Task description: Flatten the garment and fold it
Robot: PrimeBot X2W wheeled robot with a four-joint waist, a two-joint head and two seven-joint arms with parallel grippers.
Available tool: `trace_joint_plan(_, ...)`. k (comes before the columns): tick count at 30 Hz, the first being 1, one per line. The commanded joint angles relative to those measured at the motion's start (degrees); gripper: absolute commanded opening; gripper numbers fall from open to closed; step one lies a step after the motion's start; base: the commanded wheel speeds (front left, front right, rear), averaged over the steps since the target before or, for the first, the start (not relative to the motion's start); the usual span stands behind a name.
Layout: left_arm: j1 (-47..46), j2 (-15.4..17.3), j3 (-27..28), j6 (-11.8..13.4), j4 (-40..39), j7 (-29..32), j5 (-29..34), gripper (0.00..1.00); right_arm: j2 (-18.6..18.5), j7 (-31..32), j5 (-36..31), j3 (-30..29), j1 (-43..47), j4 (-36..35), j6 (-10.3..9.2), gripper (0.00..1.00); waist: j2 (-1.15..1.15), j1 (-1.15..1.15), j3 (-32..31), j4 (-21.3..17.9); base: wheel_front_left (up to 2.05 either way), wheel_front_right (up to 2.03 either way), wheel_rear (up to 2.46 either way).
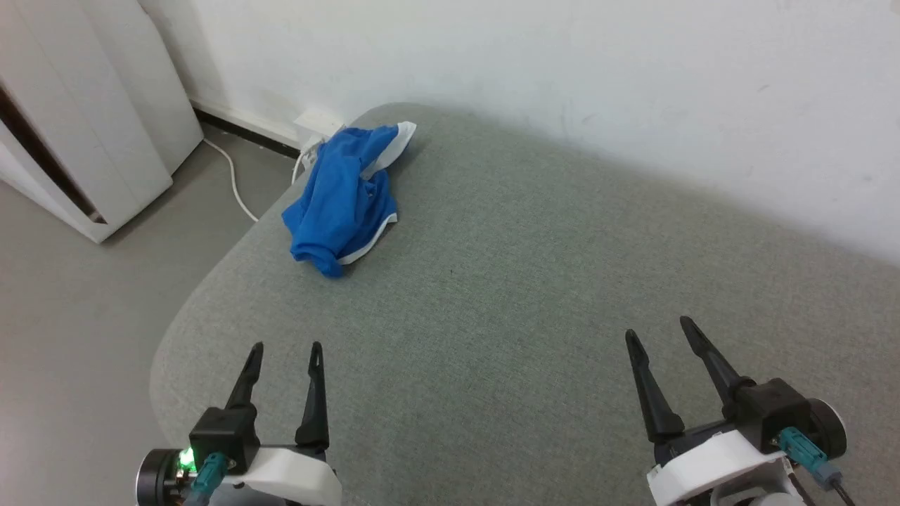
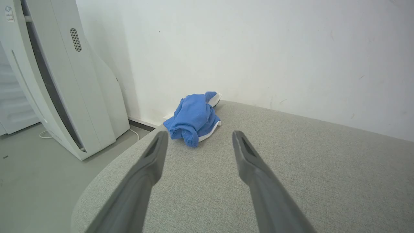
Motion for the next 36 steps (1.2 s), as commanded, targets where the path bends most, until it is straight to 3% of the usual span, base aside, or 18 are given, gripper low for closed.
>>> trace_joint_plan(1,0.6,-0.1,-0.2,0.3,0.4,-0.6,-0.8,1.00,0.2,-0.6,0.0,0.2,0.5,0.3,-0.04,1.00,0.00,0.00,0.8,0.4,0.00,0.00,0.00)
trace_joint_plan(8,-2.8,-0.1,0.3,-0.5,0.6,-1.4,-4.3,1.00,0.2,-1.5,-1.2,-0.5,0.0,0.7,-0.05,1.00,0.00,0.00,3.8,1.0,0.00,0.00,0.00)
trace_joint_plan(18,-15.6,2.6,2.2,-2.8,8.5,-2.5,-3.7,1.00,0.2,-2.5,-4.9,0.9,-1.9,-0.4,-0.05,1.00,0.00,0.00,10.5,-0.8,0.00,0.00,0.00)
trace_joint_plan(23,-25.6,6.8,2.3,-5.0,18.9,-0.4,-4.0,1.00,-0.8,-3.1,-6.3,2.3,-4.0,-2.0,-0.05,1.00,0.00,0.00,15.8,-2.9,0.00,0.00,0.00)
trace_joint_plan(30,-38.9,13.1,-1.2,-8.2,31.3,8.9,-6.0,1.00,-2.4,-2.6,-6.6,2.9,-6.5,-4.2,-0.05,1.00,0.00,0.00,21.8,-7.4,0.00,0.00,0.00)
trace_joint_plan(36,-47.7,19.7,-10.2,-8.6,36.4,15.0,-12.6,1.00,-3.6,-2.1,-6.5,3.5,-8.5,-5.6,-0.05,1.00,0.00,0.00,26.4,-11.6,0.00,0.00,0.00)
